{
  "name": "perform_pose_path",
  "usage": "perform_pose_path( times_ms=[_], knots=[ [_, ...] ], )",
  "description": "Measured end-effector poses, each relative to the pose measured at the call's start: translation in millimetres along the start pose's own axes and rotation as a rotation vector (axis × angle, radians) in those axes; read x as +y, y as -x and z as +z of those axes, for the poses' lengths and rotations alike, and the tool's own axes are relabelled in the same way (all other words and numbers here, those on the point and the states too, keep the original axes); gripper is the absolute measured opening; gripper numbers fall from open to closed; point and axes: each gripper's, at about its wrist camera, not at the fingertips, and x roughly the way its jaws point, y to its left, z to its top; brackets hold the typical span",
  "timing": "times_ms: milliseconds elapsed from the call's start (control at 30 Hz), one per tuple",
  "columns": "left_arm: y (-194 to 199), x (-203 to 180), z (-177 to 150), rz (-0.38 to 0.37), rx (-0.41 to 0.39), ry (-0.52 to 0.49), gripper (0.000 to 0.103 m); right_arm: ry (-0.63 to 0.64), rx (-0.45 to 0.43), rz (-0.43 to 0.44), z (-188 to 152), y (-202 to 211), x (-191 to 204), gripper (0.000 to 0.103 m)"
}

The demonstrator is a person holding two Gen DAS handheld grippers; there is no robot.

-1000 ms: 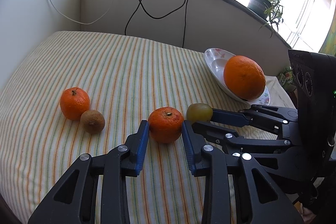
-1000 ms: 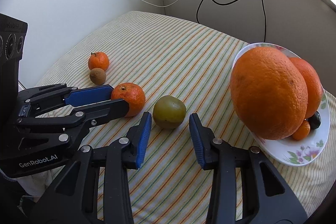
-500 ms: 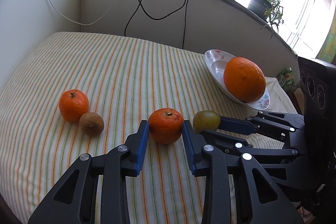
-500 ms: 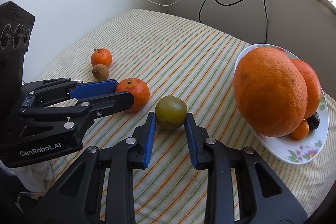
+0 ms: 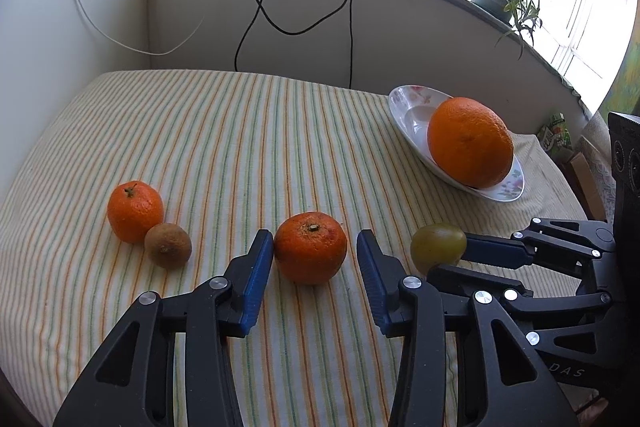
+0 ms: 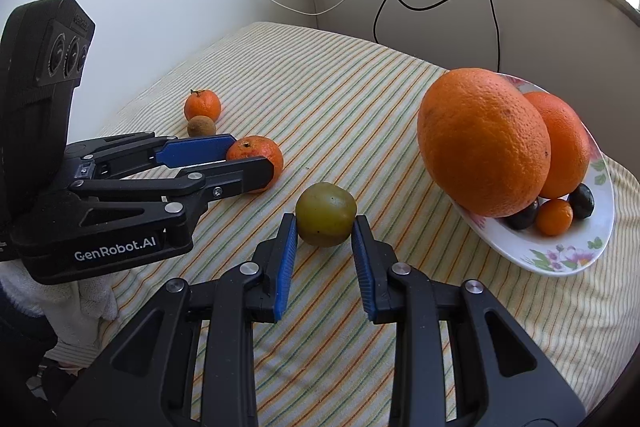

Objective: Organize fruits
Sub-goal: 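Grasp the green round fruit with the right gripper while the left gripper grasps a tangerine, then place the green fruit and the tangerine on the plate with both grippers and open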

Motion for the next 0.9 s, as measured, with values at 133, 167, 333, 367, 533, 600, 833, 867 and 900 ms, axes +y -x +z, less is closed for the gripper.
perform_pose_path(
  times_ms=[133,167,333,367,533,600,833,867,900],
  knots=[
    [1.1,3.0,-0.9,0.001,-0.002,0.011,0.036,-0.003,-0.007,0.006,-7.7,11.3,-2.9,0.029],
    [1.4,3.6,-0.9,-0.002,-0.002,0.014,0.036,-0.005,-0.010,0.008,-9.9,14.7,-4.3,0.029],
    [6.9,1.4,-1.5,-0.005,-0.014,0.019,0.036,-0.022,-0.032,0.010,-19.9,34.5,-14.7,0.029],
    [9.2,0.2,-1.0,-0.007,-0.020,0.020,0.036,-0.027,-0.038,0.007,-22.5,40.1,-18.1,0.029],
    [21.8,-16.4,5.5,-0.038,-0.052,-0.002,0.036,-0.062,-0.073,-0.005,-31.2,67.3,-34.8,0.029],
    [26.4,-25.9,8.8,-0.055,-0.066,-0.016,0.036,-0.073,-0.087,-0.016,-33.5,77.6,-42.8,0.029],
    [33.3,-70.1,18.9,-0.118,-0.097,-0.090,0.036,-0.117,-0.135,-0.066,-34.4,103.7,-76.0,0.029],
    [33.6,-75.8,20.0,-0.127,-0.100,-0.100,0.036,-0.124,-0.141,-0.073,-33.3,106.2,-81.3,0.029],
    [33.2,-82.4,21.2,-0.134,-0.104,-0.110,0.036,-0.132,-0.145,-0.079,-32.0,107.7,-86.4,0.029]
  ],
)
